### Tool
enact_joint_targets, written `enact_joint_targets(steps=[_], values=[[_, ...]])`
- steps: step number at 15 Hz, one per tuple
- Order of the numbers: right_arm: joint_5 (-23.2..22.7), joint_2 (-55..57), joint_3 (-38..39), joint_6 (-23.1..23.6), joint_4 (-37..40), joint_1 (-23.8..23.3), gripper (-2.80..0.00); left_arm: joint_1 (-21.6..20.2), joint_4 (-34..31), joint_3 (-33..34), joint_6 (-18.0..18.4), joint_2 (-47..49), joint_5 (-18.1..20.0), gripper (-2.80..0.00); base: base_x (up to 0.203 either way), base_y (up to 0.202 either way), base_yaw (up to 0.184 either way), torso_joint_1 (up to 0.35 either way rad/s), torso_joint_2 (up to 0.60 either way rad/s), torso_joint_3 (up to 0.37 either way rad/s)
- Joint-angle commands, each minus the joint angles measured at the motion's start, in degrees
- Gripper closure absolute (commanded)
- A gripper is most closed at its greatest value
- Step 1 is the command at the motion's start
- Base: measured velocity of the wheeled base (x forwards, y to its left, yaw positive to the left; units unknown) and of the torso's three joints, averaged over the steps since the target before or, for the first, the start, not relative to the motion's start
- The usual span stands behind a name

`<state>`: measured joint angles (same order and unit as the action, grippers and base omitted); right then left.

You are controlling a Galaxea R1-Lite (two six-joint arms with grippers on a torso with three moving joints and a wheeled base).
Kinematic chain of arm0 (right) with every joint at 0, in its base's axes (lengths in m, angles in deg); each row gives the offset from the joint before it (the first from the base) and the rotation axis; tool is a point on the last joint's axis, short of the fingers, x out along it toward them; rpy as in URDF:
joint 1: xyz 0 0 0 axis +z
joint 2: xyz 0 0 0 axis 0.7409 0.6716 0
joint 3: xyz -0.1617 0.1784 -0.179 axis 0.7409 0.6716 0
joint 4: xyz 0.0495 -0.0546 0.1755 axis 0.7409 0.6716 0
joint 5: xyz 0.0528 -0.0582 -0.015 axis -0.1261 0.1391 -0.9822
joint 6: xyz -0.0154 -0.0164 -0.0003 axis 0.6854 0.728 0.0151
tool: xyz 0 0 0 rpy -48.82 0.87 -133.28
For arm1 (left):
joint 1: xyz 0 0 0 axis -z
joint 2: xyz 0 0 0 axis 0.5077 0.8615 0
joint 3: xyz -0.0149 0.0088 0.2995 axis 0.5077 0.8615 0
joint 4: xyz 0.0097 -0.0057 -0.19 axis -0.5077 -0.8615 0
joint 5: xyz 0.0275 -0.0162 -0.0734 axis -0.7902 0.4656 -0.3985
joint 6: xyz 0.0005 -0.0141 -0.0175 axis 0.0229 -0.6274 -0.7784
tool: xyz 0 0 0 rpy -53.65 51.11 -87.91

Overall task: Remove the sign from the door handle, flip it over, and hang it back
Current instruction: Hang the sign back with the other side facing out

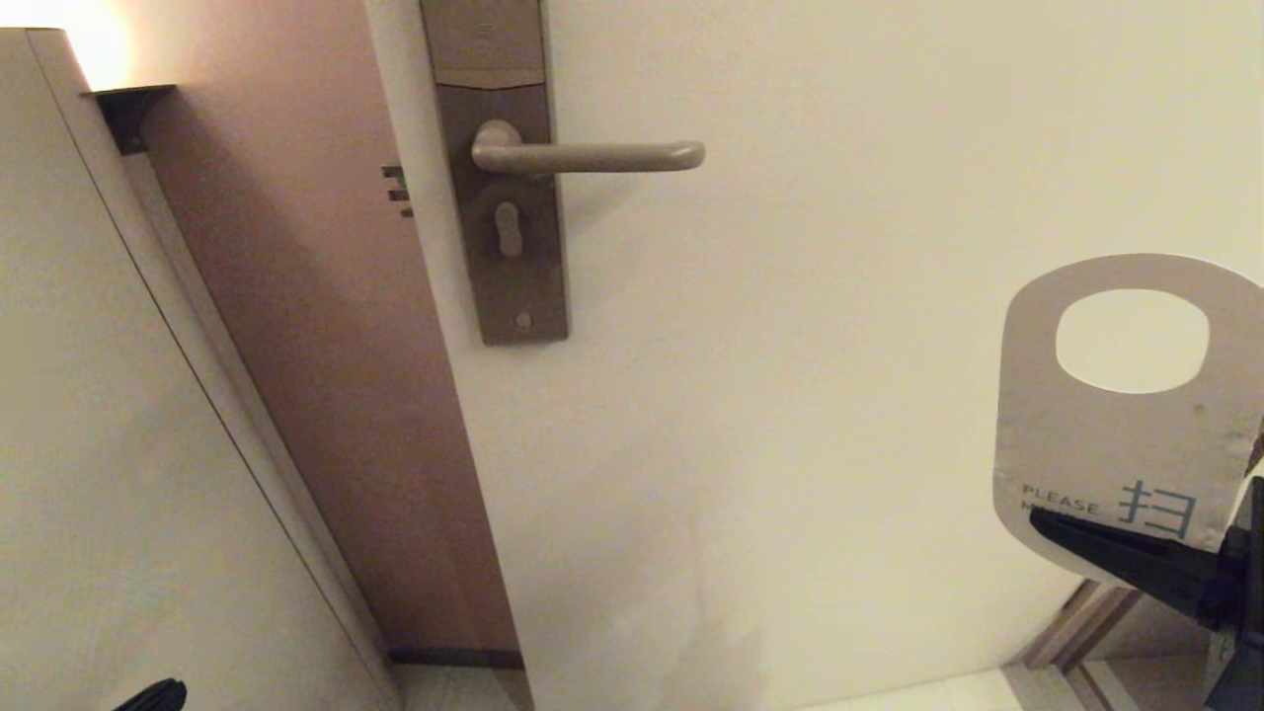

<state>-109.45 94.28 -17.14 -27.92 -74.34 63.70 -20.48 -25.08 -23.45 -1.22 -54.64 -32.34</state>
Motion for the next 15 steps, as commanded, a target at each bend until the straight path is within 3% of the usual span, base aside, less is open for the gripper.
enact_joint_targets(steps=[1,8,11,15], values=[[-0.19,0.97,-0.16,0.08,-0.12,0.01,0.0,-0.35,-0.99,-0.08,-0.24,-2.4,-5.37,0.0,0.0,0.0,0.0,0.0,0.0,0.0],[-0.19,2.36,-0.51,0.13,-0.12,0.01,0.0,-7.99,-6.75,0.0,-0.47,-3.45,-6.16,0.0,0.0,0.0,0.0,0.0,0.0,0.0],[-0.19,2.39,-0.25,0.17,-0.12,0.01,0.0,-8.23,-7.44,0.0,0.12,-7.49,-6.1,0.0,0.0,0.0,0.0,0.0,0.0,0.0],[-0.19,2.01,-0.51,0.2,-0.15,0.01,0.0,-8.71,-14.14,0.0,2.04,-20.72,-0.24,0.0,0.0,0.0,0.0,0.0,0.0,0.0]])
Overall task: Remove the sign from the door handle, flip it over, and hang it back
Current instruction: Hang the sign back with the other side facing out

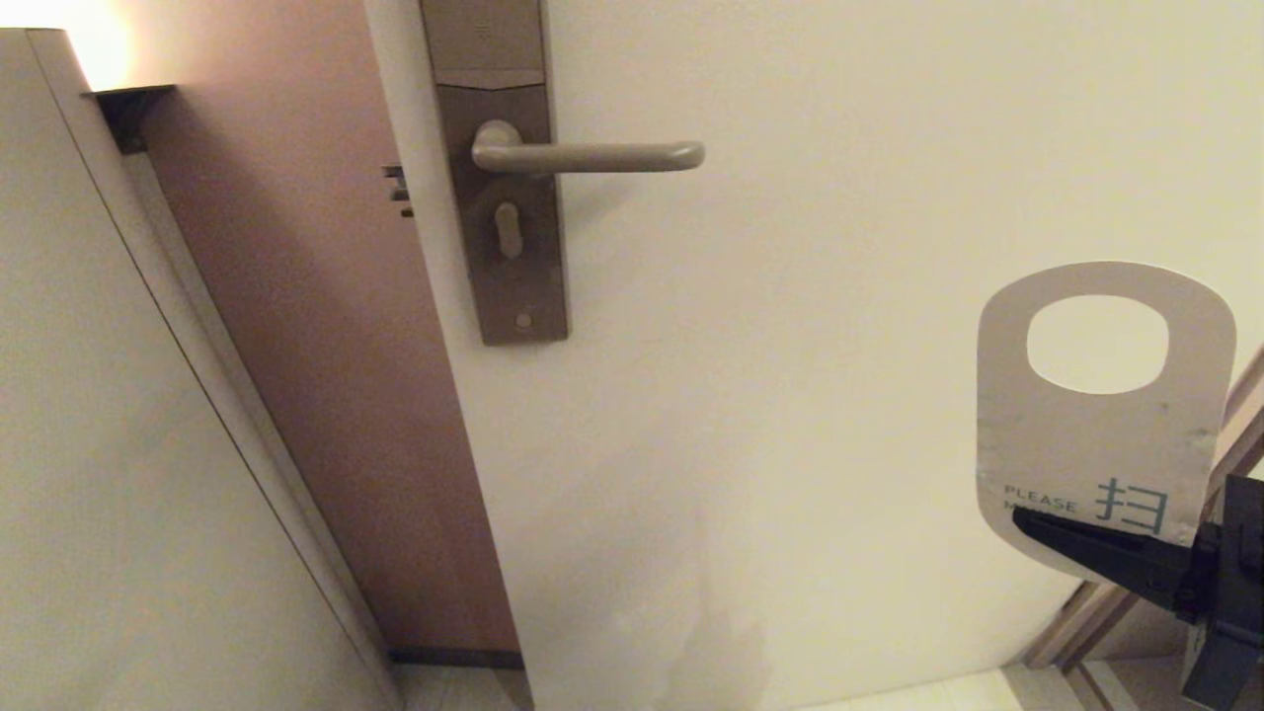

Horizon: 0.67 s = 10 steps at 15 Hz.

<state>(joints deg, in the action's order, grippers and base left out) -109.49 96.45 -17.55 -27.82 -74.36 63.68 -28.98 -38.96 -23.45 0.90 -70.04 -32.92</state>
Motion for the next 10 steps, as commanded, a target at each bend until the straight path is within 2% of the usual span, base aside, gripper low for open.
enact_joint_targets(steps=[1,4,7,10], values=[[-0.15,-0.39,0.01,0.14,-0.1,0.04,0.0,-0.65,-1.25,0.0,0.44,-7.66,1.88,0.0,0.0,0.0,0.0,0.0,0.0,0.0],[-0.15,-1.17,0.87,0.24,-0.1,0.04,0.0,-1.12,-2.3,-0.14,1.98,-12.21,2.41,0.0,0.0,0.0,0.0,0.0,0.0,0.0],[-0.15,-0.92,0.87,0.33,-0.1,0.04,0.0,-1.34,-4.36,0.06,7.36,-16.6,1.63,0.0,0.0,0.0,0.0,0.0,0.0,0.0],[-0.15,-0.94,1.97,0.25,-0.16,0.06,0.0,-1.27,-4.51,0.16,7.87,-16.57,2.14,0.0,0.0,0.0,0.0,0.0,0.0,0.0]])
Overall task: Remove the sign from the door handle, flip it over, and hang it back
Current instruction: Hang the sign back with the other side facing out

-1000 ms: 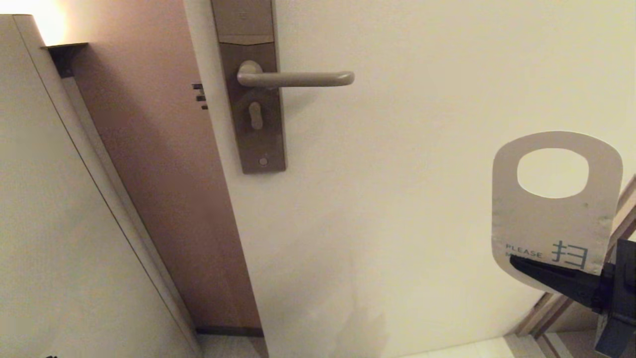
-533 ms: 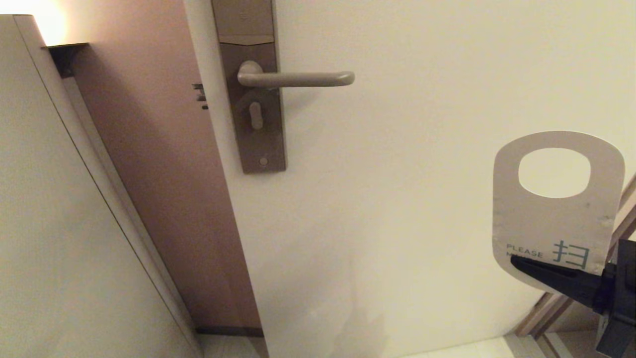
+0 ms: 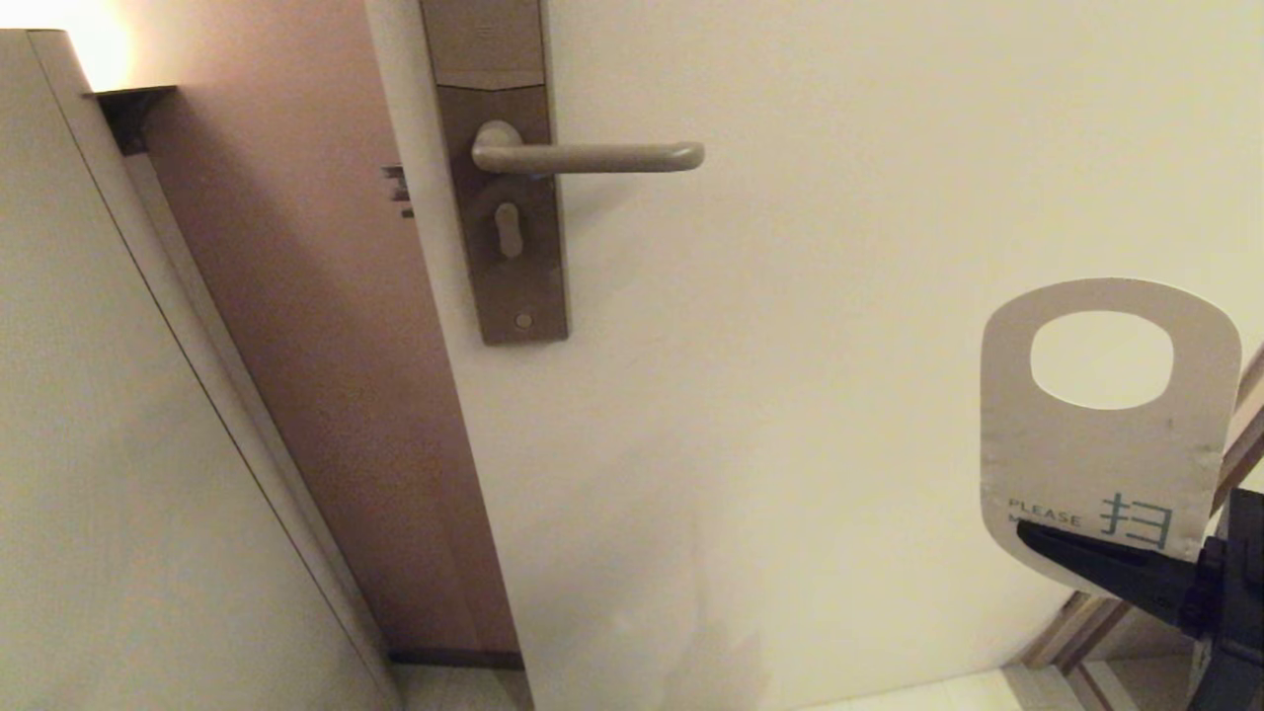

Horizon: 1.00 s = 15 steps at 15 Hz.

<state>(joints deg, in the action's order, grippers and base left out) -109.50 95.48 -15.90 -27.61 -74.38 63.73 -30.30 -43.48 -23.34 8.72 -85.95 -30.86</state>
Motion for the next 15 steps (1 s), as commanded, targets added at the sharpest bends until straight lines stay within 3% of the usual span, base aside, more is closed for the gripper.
enact_joint_targets(steps=[1,7,15], values=[[-0.14,-0.52,1.19,0.0,-0.16,-0.01,0.0,0.02,0.0,0.05,0.04,-0.66,0.07,0.0,0.0,0.0,0.0,0.0,0.0,0.0],[-0.14,-2.42,1.59,-0.42,-0.16,-0.01,0.0,-0.02,0.17,0.05,-3.47,-0.66,-0.72,0.0,0.0,0.0,0.0,0.0,0.0,0.0],[-0.23,-1.8,-2.79,-1.05,-0.16,-0.01,0.0,-0.03,0.15,0.05,-3.56,-0.66,-0.72,0.0,0.0,0.0,0.0,0.0,0.0,0.0]])
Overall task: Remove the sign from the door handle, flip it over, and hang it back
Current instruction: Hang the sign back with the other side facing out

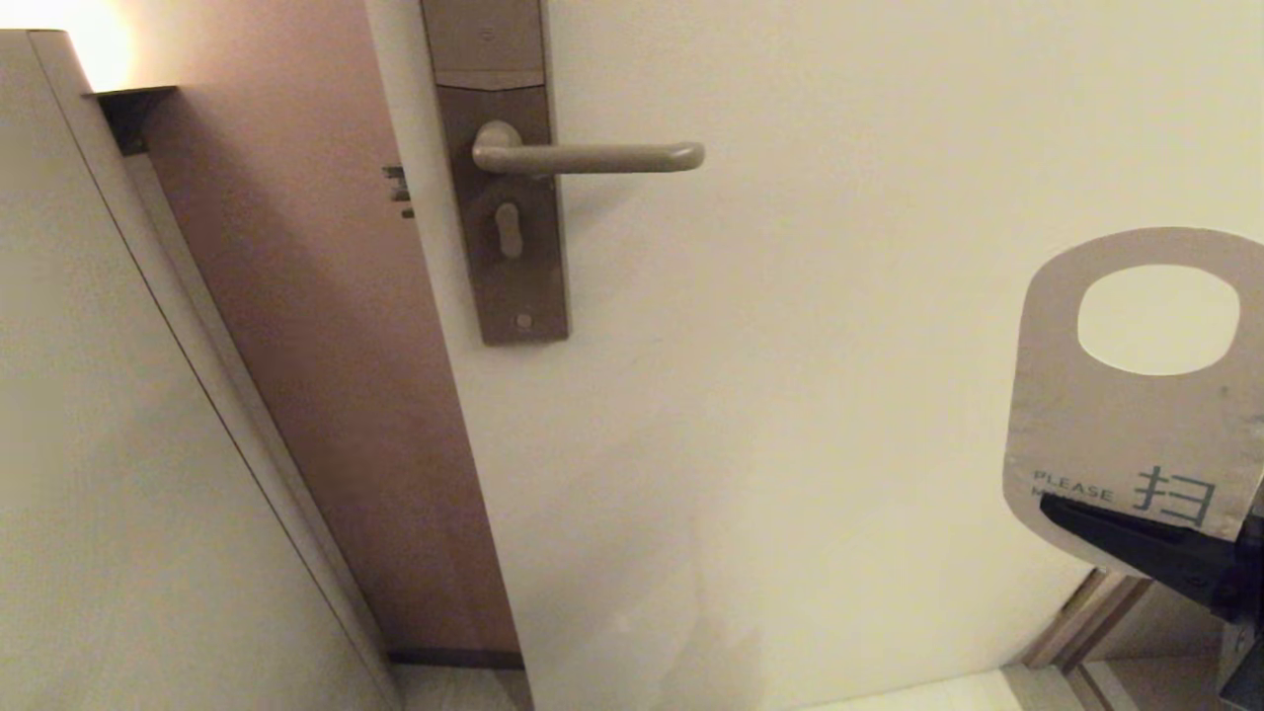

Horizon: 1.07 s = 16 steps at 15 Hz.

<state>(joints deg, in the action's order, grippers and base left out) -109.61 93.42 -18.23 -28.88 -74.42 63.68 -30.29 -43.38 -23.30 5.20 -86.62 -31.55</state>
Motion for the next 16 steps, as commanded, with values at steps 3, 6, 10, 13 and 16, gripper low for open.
enact_joint_targets(steps=[3,6,10,13,16], values=[[-0.21,0.08,-0.64,-1.51,-0.13,0.04,0.0,0.04,0.08,0.0,-0.73,0.01,-0.2,0.0,0.0,0.0,0.0,0.0,0.0,0.0],[-0.12,0.34,-1.08,-2.35,-0.13,0.04,0.0,-0.04,0.08,0.0,-1.15,0.01,-0.2,0.0,0.0,0.0,0.0,0.0,0.0,0.0],[0.52,1.2,-2.73,-5.25,-0.21,0.04,0.0,0.03,0.15,0.0,-1.18,0.01,-0.2,0.0,0.0,0.0,0.0,0.0,0.0,0.0],[2.02,3.33,-5.62,-5.44,-0.21,0.04,0.0,0.0,0.08,0.0,-1.18,0.01,-0.2,0.0,0.0,0.0,0.0,0.0,0.0,0.0],[2.07,5.49,-7.69,-5.64,-0.21,0.04,0.0,0.02,0.09,0.0,-1.18,0.01,-0.2,0.0,0.0,0.0,0.0,0.0,0.0,0.0]])
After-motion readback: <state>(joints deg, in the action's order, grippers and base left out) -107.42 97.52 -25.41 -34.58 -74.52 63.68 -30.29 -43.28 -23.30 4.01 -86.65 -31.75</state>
